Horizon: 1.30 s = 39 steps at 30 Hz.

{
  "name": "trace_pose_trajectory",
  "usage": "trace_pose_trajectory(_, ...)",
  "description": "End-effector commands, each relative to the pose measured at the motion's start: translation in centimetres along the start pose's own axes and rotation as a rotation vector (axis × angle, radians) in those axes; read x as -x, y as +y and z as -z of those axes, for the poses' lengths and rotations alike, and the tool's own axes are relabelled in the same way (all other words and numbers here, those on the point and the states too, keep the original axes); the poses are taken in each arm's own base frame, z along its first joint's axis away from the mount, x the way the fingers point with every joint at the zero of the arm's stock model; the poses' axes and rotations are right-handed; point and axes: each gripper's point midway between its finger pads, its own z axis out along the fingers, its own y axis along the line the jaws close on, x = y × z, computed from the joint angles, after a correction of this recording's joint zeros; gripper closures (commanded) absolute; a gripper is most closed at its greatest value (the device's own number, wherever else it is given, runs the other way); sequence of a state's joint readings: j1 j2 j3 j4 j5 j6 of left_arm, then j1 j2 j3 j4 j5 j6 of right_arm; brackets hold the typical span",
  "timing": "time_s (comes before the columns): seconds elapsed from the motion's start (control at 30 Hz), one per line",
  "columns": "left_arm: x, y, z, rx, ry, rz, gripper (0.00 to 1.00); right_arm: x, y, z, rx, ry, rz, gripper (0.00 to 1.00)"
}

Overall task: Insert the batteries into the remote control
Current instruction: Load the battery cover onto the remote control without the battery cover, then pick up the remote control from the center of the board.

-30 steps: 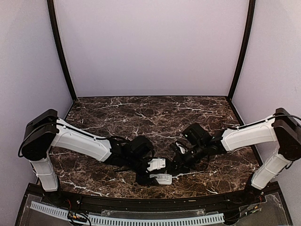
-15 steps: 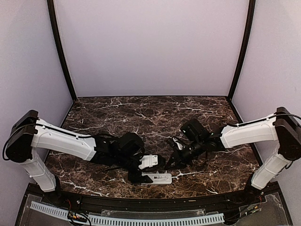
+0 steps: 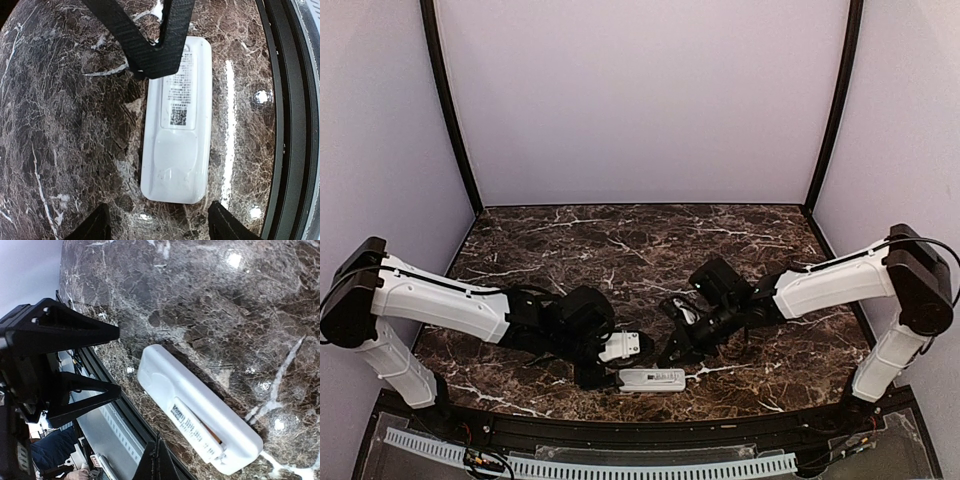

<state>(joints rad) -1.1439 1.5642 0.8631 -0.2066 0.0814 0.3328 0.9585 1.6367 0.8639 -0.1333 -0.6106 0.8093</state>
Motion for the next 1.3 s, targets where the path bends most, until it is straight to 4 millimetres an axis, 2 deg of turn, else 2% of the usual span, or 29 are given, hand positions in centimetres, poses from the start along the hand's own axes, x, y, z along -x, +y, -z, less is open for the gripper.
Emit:
trace_pose_trajectory(0.0, -1.4, -0.4, -0.3, -0.004, 0.060, 0.006, 0.34, -1.6, -3.0, -2.2, -0.024, 0.045, -0.048, 1.00)
trace_pose_trajectory(0.07, -1.3, -0.4, -0.4, -0.008, 0.058, 0.006, 0.34, -2.3, -4.4, -3.0, -0.043, 0.071, -0.070, 1.00)
trace_pose_trajectory(0.13, -1.1, -0.4, -0.4, -0.010, 0.049, 0.007, 0.34, -2.7, -4.8, -3.3, -0.049, 0.089, -0.075, 1.00)
trace_pose_trajectory(0.3, -0.7, -0.6, -0.6, -0.024, 0.039, 0.003, 0.34, -2.2, -4.1, -2.6, -0.061, 0.071, -0.054, 1.00)
trace_pose_trajectory(0.43, -0.4, -0.9, -1.1, -0.049, 0.031, -0.001, 0.33, -1.1, -1.4, -1.4, -0.017, 0.044, -0.004, 1.00)
trace_pose_trajectory(0.57, -0.5, -0.7, -1.1, -0.040, 0.043, 0.003, 0.32, 0.5, 2.2, 1.0, 0.030, -0.023, 0.097, 1.00)
trace_pose_trajectory(0.63, 0.1, 0.0, -0.5, -0.006, 0.021, 0.018, 0.32, 1.2, 3.2, 2.1, 0.018, -0.063, 0.203, 0.81)
trace_pose_trajectory(0.67, 0.6, 0.8, 0.0, 0.033, 0.005, 0.042, 0.31, 1.4, 3.1, 2.6, -0.016, -0.074, 0.261, 0.72)
trace_pose_trajectory(0.7, 0.8, 2.0, 0.4, 0.070, -0.003, 0.090, 0.30, 1.8, 3.2, 3.0, -0.048, -0.084, 0.331, 0.62)
trace_pose_trajectory(0.77, 0.9, 5.0, 1.7, 0.158, -0.017, 0.211, 0.27, 2.6, 3.4, 3.3, -0.102, -0.078, 0.483, 0.37)
trace_pose_trajectory(0.8, 0.7, 6.9, 2.6, 0.203, -0.025, 0.277, 0.27, 2.7, 3.7, 3.1, -0.119, -0.059, 0.595, 0.29)
trace_pose_trajectory(0.87, 0.0, 9.9, 4.5, 0.276, -0.046, 0.441, 0.26, 2.7, 3.7, 2.3, -0.171, -0.002, 0.751, 0.04)
trace_pose_trajectory(0.9, -0.5, 10.7, 5.2, 0.300, -0.054, 0.546, 0.25, 2.5, 3.9, 1.8, -0.196, 0.029, 0.827, 0.02)
trace_pose_trajectory(0.93, -0.9, 12.1, 6.8, 0.333, -0.088, 0.617, 0.25, 2.2, 3.7, 1.1, -0.223, 0.065, 0.911, 0.01)
trace_pose_trajectory(0.97, -1.8, 12.5, 7.4, 0.352, -0.095, 0.700, 0.24, 1.8, 3.6, 0.5, -0.240, 0.096, 0.984, 0.01)
trace_pose_trajectory(1.0, -1.9, 13.4, 9.1, 0.385, -0.140, 0.745, 0.24, 1.4, 3.6, -0.1, -0.249, 0.123, 1.049, 0.01)
trace_pose_trajectory(1.03, -2.9, 13.6, 9.7, 0.419, -0.145, 0.802, 0.22, 1.0, 3.5, -0.6, -0.255, 0.151, 1.105, 0.01)
trace_pose_trajectory(1.07, -2.9, 14.1, 11.5, 0.453, -0.196, 0.830, 0.21, 0.9, 3.6, -1.1, -0.255, 0.164, 1.149, 0.01)
trace_pose_trajectory(1.1, -4.0, 14.3, 12.0, 0.492, -0.197, 0.872, 0.18, 0.9, 4.0, -1.6, -0.254, 0.177, 1.187, 0.02)
trace_pose_trajectory(1.17, -4.6, 14.6, 14.6, 0.559, -0.259, 0.915, 0.16, 0.9, 4.0, -3.0, -0.277, 0.224, 1.216, 0.01)
trace_pose_trajectory(1.27, -5.8, 14.6, 15.9, 0.610, -0.267, 0.945, 0.15, 0.8, 3.3, -5.2, -0.353, 0.301, 1.250, 0.02)
